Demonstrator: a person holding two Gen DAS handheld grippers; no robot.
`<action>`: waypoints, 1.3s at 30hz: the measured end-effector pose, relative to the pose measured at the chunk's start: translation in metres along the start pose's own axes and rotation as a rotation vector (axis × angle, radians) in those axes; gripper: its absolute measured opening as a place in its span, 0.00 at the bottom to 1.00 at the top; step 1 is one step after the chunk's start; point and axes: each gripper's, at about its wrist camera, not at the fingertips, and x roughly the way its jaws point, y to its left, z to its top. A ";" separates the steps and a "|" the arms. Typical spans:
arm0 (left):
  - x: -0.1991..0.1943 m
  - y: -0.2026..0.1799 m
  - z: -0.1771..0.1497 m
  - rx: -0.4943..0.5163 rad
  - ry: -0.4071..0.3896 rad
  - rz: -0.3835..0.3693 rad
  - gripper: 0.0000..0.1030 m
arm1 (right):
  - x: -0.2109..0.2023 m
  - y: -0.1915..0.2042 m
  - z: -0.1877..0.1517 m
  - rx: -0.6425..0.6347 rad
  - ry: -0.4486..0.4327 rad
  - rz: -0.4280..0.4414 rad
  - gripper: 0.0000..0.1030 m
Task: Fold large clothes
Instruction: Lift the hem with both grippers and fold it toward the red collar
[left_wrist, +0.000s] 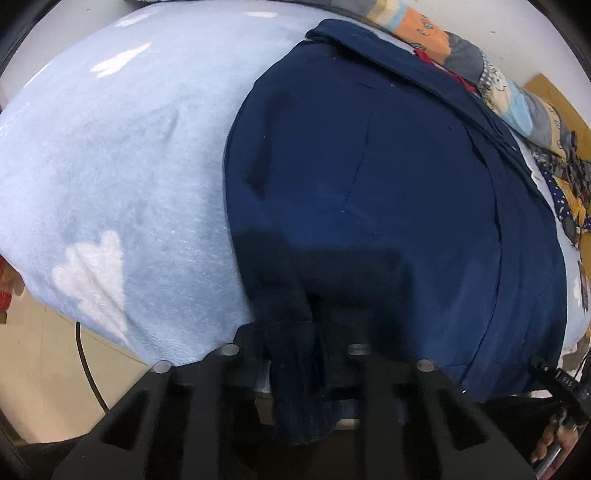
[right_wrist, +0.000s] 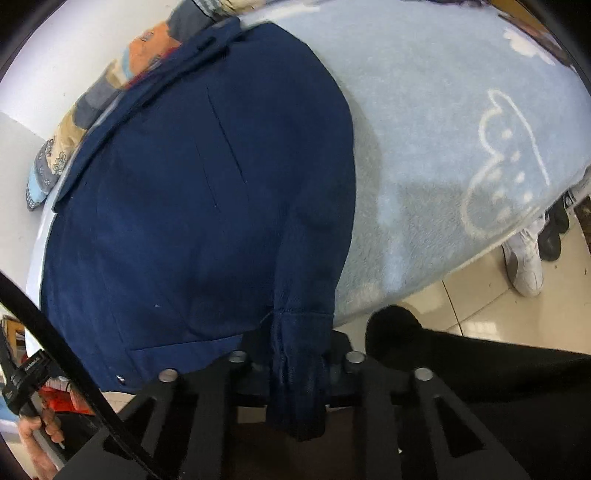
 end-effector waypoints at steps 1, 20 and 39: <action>-0.002 0.001 -0.001 -0.001 -0.009 -0.004 0.19 | -0.005 0.002 -0.002 -0.007 -0.016 0.023 0.14; -0.081 0.003 0.020 -0.021 -0.308 -0.225 0.17 | -0.086 0.028 0.023 -0.131 -0.324 0.519 0.13; -0.133 -0.014 0.141 -0.031 -0.457 -0.188 0.17 | -0.129 0.065 0.158 -0.179 -0.465 0.549 0.13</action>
